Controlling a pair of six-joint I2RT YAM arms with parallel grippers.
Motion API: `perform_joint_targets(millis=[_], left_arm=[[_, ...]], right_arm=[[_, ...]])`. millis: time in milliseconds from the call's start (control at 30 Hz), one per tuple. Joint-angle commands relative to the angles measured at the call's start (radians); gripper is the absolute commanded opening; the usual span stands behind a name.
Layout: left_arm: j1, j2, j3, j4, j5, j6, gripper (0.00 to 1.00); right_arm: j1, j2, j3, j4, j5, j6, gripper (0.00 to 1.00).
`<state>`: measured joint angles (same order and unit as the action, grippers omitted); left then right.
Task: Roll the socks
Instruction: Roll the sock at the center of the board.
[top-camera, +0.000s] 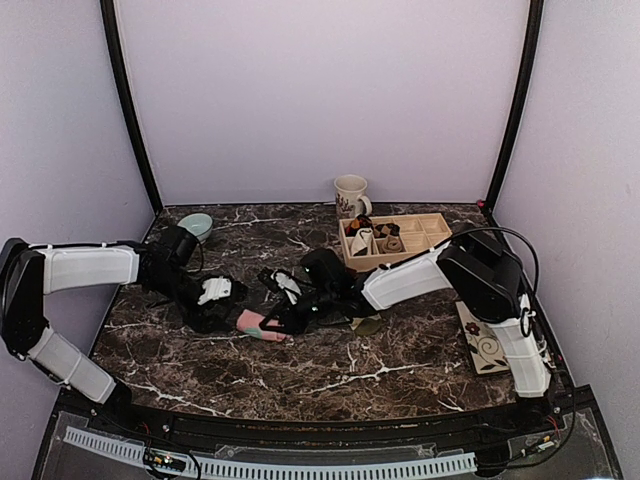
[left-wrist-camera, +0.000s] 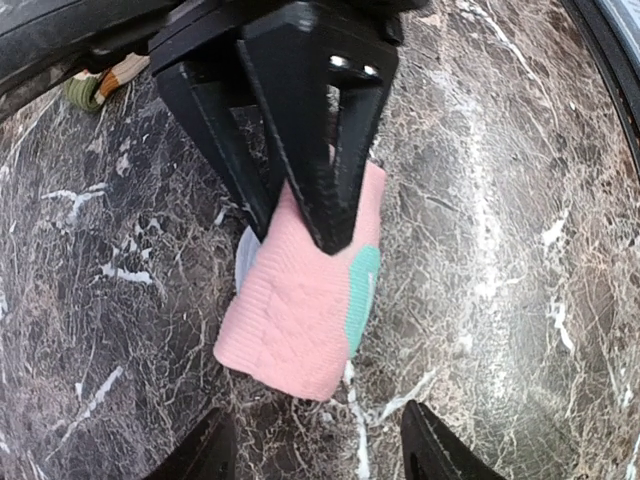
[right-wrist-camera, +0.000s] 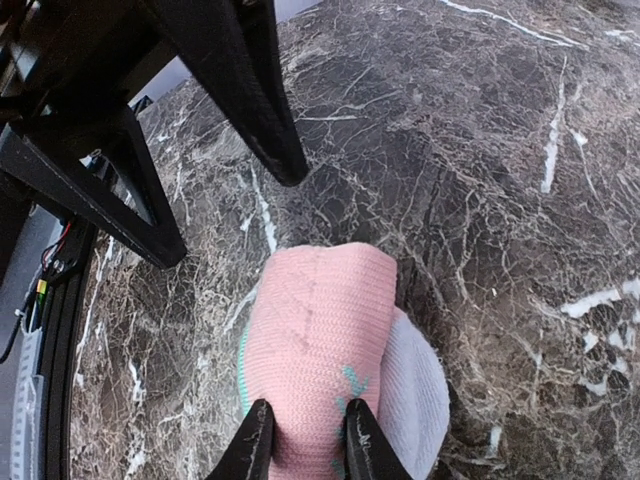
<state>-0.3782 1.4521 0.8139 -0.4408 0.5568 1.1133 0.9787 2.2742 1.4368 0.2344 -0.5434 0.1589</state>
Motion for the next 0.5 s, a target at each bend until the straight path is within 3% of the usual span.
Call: perform_joint_targets(millis=[0,133,233,333,467], left_arm=[[-0.003,-0.096,-0.056,0.019,0.023,0.146,0.59],[-0.042,-0.173,-0.124,0.127,0.064,0.211,0.7],[-0.108,-0.167,-0.169,0.226,0.018,0.228,0.79],[-0.166,-0.116,-0.186,0.34,-0.079,0.184,0.8],[-0.208,-0.021,-0.15,0.373,-0.171,0.156,0.72]], right_arm=[[-0.047,0.079,-0.076,-0.124,0.001,0.097,0.2],[-0.058,0.086,-0.066,-0.133,-0.01,0.1,0.2],[-0.06,0.093,-0.057,-0.141,-0.017,0.097,0.2],[-0.062,0.102,-0.056,-0.137,-0.024,0.103,0.2],[-0.068,0.113,-0.053,-0.123,-0.039,0.118,0.2]])
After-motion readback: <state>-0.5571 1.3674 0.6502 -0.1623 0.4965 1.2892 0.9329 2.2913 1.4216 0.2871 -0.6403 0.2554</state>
